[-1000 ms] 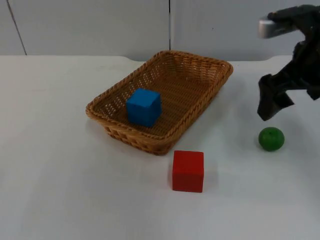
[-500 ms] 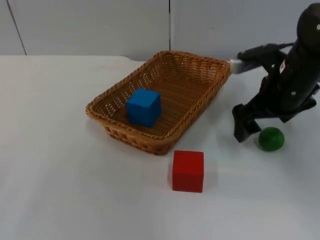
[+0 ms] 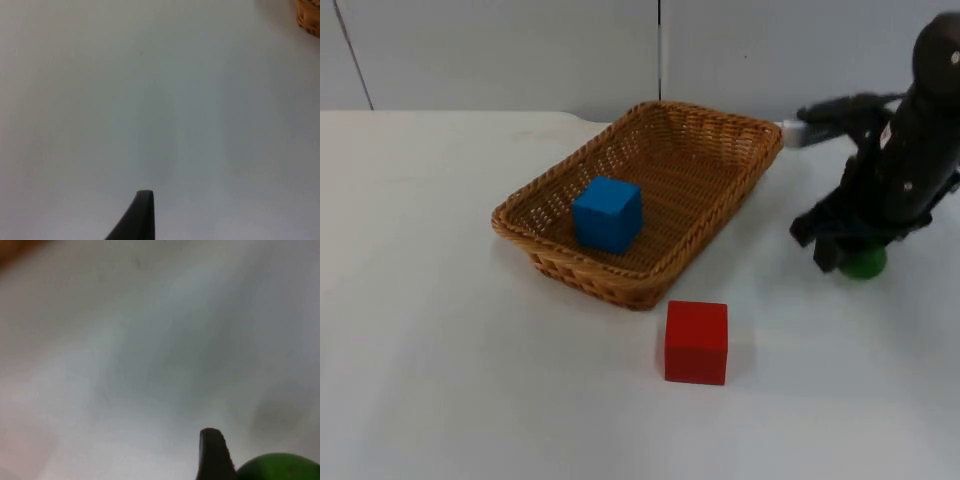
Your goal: Place all geometric objects except the red cube into the basket.
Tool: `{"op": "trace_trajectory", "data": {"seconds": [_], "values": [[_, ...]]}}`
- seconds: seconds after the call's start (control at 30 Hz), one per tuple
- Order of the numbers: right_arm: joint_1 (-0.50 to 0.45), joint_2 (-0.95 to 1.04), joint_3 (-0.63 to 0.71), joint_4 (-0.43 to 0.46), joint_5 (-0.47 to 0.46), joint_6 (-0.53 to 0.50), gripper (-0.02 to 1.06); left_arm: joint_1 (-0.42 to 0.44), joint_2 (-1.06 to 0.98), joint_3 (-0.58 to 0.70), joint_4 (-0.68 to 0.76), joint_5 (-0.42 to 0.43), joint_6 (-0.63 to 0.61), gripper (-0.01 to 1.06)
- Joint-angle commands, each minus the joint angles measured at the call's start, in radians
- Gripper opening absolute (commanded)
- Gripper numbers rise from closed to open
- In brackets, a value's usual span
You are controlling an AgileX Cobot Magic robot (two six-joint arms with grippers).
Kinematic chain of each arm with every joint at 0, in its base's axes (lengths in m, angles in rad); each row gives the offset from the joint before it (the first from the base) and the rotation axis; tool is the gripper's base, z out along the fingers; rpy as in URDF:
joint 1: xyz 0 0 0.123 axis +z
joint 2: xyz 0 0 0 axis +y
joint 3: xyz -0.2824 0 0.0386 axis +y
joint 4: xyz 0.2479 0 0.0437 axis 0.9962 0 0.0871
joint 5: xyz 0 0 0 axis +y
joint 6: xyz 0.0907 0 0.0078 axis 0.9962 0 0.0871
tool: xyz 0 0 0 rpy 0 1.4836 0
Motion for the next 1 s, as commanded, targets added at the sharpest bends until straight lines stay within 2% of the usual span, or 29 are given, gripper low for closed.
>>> {"op": "trace_trajectory", "data": {"seconds": [0.0, 0.1, 0.23, 0.37, 0.4, 0.57, 0.6, 0.77, 0.97], "values": [[0.005, -0.134, -0.004, -0.004, -0.014, -0.001, 0.0, 0.003, -0.007, 0.004, 0.005, -0.003, 0.001, 1.05], [0.005, -0.192, -0.015, 0.0, -0.048, -0.003, 0.0, 0.003, -0.007, 0.004, 0.005, -0.003, 0.001, 1.05], [0.012, -0.198, -0.097, 0.019, -0.018, -0.019, 0.0, 0.003, -0.007, 0.004, 0.005, -0.003, 0.001, 1.05], [0.06, -0.105, -0.281, 0.055, 0.038, -0.085, 0.0, 0.003, -0.007, 0.004, 0.005, -0.003, 0.001, 1.05], [0.06, -0.105, -0.281, 0.055, 0.038, -0.085, 0.0, 0.003, -0.007, 0.004, 0.005, -0.003, 0.001, 1.05], [0.122, 0.091, -0.531, 0.049, 0.049, -0.09, 0.0, 0.003, -0.007, 0.004, 0.005, -0.003, 0.001, 1.05], [0.122, 0.091, -0.531, 0.049, 0.049, -0.09, 0.0, 0.003, -0.007, 0.004, 0.005, -0.003, 0.001, 1.05], [0.132, 0.271, -0.703, 0.049, 0.056, -0.087, 0.0, 0.003, -0.007, 0.004, 0.005, -0.003, 0.001, 1.05], [0.132, 0.36, -0.755, 0.051, 0.041, -0.087, 0.0, 0.003, -0.007, 0.004, 0.003, -0.003, 0.001, 1.05]]}}
